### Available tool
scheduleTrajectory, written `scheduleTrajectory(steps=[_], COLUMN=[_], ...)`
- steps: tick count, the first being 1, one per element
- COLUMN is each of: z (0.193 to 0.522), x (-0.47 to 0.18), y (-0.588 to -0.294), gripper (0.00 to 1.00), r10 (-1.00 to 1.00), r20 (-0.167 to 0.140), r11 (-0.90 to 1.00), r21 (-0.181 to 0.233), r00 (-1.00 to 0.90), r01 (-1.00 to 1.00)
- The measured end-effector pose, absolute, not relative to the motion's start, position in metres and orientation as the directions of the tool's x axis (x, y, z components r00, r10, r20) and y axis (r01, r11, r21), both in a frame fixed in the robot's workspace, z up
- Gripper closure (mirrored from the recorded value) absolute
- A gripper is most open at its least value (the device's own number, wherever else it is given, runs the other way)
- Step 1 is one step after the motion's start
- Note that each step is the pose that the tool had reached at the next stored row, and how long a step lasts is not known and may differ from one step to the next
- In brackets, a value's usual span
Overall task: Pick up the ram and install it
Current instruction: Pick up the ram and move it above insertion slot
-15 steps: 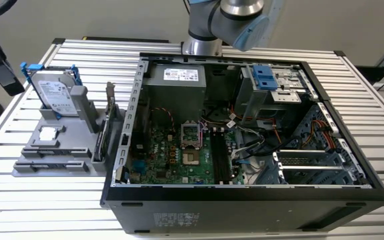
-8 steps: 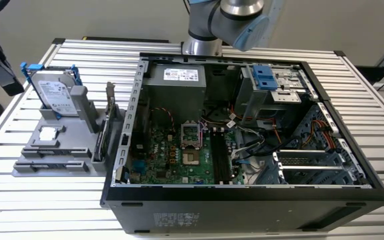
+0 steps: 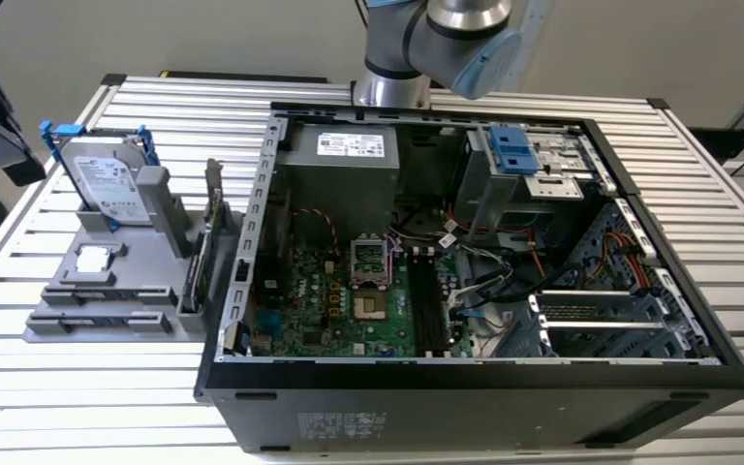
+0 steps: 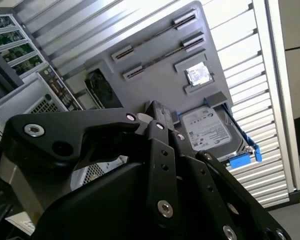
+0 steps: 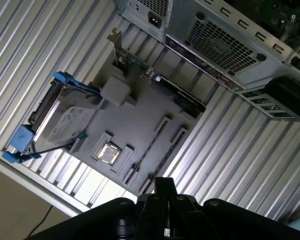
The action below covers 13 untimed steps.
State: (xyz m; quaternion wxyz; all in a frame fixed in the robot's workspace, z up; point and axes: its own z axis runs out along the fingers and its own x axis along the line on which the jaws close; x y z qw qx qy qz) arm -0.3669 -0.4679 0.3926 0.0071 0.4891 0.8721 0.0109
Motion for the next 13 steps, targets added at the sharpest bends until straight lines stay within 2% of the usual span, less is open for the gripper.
scheduleTrajectory(steps=[13], z=[0.3926], x=[-0.3669], y=[-0.4680], gripper=[1.00], r10=[0.897], r20=[0.001], r11=[0.441], r21=[0.021], r00=[-0.442], r01=[0.897])
